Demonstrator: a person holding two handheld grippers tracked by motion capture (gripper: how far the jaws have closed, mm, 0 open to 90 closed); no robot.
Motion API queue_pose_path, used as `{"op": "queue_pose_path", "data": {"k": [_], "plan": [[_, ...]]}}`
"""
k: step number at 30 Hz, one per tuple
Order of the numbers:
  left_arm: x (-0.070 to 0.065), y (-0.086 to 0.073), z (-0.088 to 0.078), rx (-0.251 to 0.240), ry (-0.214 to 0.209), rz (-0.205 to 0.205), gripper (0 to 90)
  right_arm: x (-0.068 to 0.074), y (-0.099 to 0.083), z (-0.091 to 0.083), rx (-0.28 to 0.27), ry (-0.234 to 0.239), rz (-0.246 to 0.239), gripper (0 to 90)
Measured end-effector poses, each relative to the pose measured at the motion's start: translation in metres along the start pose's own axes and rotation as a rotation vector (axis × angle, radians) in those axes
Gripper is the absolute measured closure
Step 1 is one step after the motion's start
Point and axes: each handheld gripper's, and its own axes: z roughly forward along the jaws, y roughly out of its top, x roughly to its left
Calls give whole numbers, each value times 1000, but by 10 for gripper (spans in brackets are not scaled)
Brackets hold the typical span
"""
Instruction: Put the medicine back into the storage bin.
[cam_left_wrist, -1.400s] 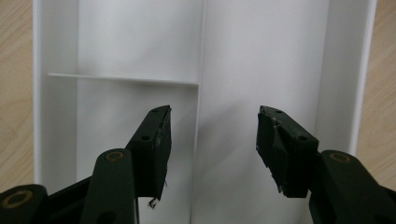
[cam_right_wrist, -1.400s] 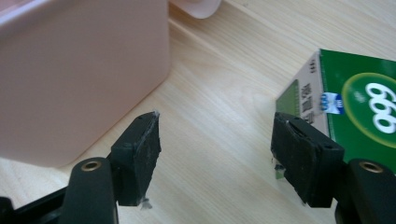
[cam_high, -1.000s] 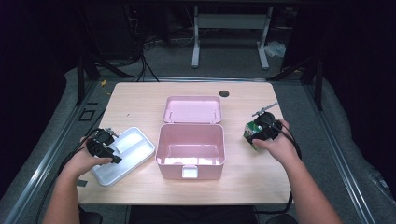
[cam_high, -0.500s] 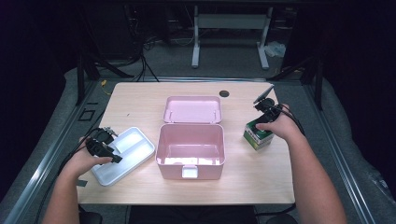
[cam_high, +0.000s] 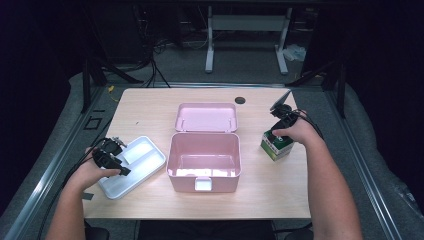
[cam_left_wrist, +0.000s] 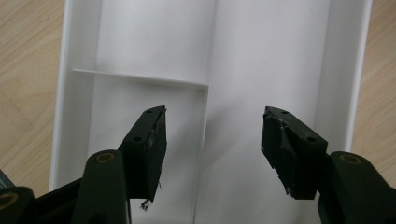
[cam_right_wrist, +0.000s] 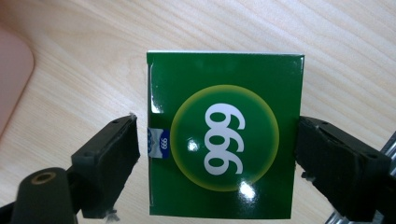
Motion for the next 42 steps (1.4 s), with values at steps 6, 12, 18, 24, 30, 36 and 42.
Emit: {"op": "queue_pose_path", "data": {"k": [6,12,18,24,30,36,42], "plan": [[0,-1,3,13,5,5,405,-3,2,3,33,-12,1,141],[2,-3,3,16,4,-6,405,-4,3,3,49,0,12,143],[1,-2,4,22,0,1,405,-3,4,5,60,21,-6,101],[1,-2,5,23,-2,-1,405,-3,6,10,77,-8,-12,132],[1,-3,4,23,-4,-1,406,-2,6,12,85,-10,-12,137],[1,-3,5,23,-6,-3,406,-2,6,12,85,-17,-10,150],[1,-3,4,22,-6,1,407,-1,6,12,82,-21,-15,155]]}}
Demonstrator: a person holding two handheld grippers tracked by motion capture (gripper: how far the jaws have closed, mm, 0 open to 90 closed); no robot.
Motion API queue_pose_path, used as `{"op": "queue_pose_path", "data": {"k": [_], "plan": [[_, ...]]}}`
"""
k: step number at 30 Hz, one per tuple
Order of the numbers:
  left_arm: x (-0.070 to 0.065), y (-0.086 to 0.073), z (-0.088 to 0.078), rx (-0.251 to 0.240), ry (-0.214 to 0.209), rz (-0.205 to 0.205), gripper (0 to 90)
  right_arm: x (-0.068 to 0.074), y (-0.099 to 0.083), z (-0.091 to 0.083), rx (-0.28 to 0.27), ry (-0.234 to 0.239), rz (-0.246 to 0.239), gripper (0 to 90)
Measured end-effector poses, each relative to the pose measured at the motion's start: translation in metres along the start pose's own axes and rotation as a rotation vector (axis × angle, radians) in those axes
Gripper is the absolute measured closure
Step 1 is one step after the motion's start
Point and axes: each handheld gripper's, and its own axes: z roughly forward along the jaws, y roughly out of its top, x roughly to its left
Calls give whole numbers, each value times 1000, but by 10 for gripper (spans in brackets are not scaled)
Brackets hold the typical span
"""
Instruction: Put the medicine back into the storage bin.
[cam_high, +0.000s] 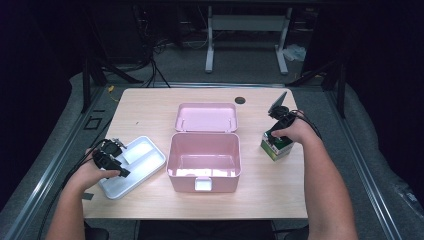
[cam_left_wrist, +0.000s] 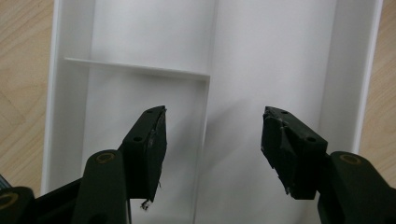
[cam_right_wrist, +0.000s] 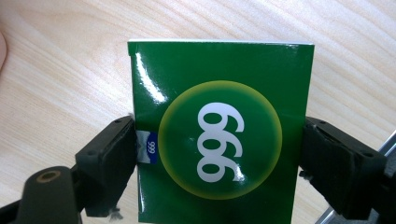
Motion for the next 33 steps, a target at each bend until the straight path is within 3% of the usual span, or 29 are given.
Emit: {"op": "queue_pose_path", "data": {"k": [15,25,33], "plan": [[0,0,0,-1,-4,-1,411,0,-3,-11,-11,-10,-1,159],[-1,0,0,2,-8,6,413,5,-8,-35,-32,-2,-21,160],[-1,0,0,2,-9,4,414,15,-11,-60,-45,1,-68,160]]}}
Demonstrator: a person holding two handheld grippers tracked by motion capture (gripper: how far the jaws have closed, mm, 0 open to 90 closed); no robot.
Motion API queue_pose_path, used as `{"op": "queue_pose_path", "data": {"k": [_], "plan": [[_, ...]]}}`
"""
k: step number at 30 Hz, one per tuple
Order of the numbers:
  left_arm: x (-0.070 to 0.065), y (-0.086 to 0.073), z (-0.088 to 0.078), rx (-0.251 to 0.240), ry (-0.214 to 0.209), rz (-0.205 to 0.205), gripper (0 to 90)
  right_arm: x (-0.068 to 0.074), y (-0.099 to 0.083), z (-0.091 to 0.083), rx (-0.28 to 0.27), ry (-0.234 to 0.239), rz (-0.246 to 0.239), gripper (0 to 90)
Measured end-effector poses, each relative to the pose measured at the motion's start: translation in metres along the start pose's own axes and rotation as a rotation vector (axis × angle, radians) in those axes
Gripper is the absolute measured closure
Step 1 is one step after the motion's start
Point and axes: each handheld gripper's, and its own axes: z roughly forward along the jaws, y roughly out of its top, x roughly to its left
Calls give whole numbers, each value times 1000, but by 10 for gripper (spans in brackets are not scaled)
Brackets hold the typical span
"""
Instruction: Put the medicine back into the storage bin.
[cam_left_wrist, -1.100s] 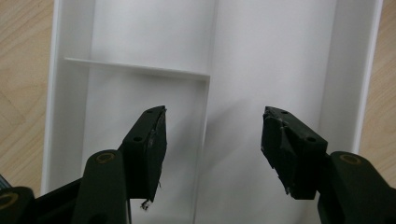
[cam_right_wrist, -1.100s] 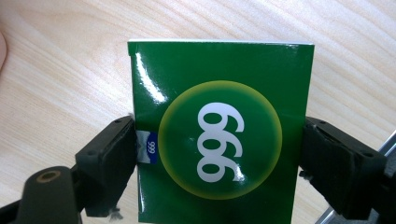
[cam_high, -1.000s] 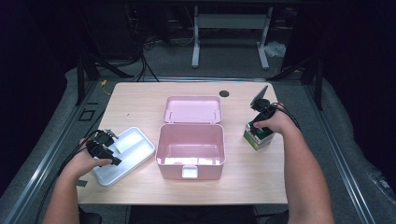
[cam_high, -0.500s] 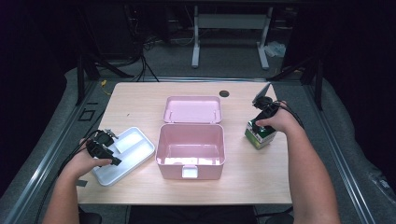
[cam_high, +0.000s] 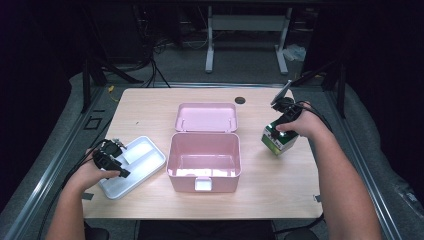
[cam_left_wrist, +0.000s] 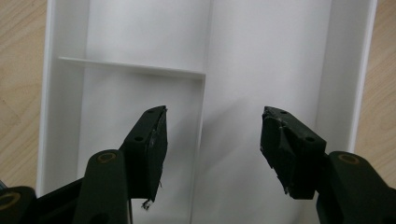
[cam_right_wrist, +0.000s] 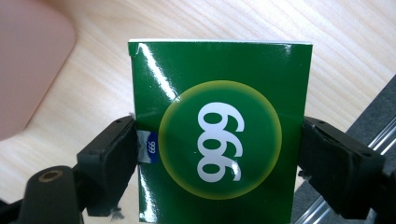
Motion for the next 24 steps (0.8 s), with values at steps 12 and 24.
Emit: {"op": "queue_pose_path", "data": {"k": [12,24], "plan": [[-1,1,1,4,-4,6,413,24,-1,-30,-5,-12,-136,163],[-2,1,2,10,-6,11,416,50,-2,-43,30,0,-371,164]]}}
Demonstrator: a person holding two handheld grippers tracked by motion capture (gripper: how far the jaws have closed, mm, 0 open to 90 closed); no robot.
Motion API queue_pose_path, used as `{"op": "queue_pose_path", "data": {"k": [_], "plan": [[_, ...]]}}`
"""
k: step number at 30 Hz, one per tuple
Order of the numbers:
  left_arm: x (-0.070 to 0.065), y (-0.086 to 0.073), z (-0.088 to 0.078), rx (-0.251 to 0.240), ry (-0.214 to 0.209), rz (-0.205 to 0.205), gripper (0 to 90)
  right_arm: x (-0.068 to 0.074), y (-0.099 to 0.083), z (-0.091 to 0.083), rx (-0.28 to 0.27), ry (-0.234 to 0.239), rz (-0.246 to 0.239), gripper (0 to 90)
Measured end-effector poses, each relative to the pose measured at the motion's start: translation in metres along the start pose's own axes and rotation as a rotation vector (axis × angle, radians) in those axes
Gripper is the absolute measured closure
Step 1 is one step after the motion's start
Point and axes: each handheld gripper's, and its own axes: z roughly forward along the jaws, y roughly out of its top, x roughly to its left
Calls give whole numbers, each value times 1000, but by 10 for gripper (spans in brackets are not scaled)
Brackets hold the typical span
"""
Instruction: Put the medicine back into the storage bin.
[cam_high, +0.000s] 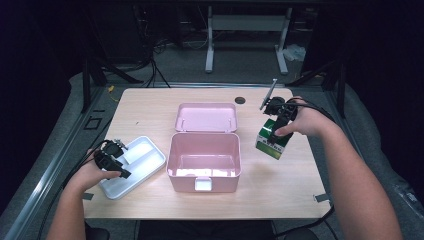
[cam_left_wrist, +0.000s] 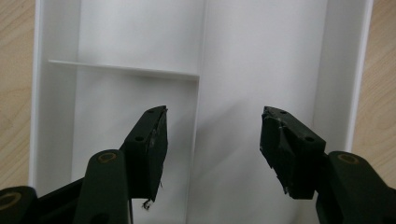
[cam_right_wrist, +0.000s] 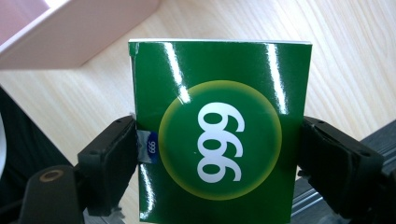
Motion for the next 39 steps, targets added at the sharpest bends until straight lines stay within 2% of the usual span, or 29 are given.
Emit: {"op": "queue_pose_path", "data": {"k": [1,2,5,6,8,9,10,14,18,21,22,30,39], "plan": [[0,0,0,1,-1,-1,417,2,0,0,-15,-4,-25,164],[0,0,0,1,-1,0,417,4,2,-2,11,-1,-50,164],[0,0,0,-6,3,-2,418,10,3,-4,10,15,-108,164],[0,0,0,-6,3,0,419,12,4,-5,16,4,-126,164],[0,0,-1,-8,4,-1,420,15,5,-8,13,28,-145,165],[0,0,-1,-7,3,-1,421,16,5,-9,3,2,-154,165],[0,0,0,-7,3,0,421,17,5,-10,-1,33,-157,165],[0,0,-1,-8,2,-1,421,21,7,-19,-25,49,-172,166],[0,0,-1,-7,1,1,421,28,11,-29,-35,37,-200,165],[0,-1,0,-7,-1,-2,421,32,14,-33,-39,45,-212,165],[0,-1,0,-6,-2,-2,421,40,19,-37,-45,38,-240,165],[0,-1,-1,-8,2,1,423,70,43,-50,-71,54,-341,165],[1,-2,-2,-13,0,0,424,107,80,-43,-59,69,-459,166]]}}
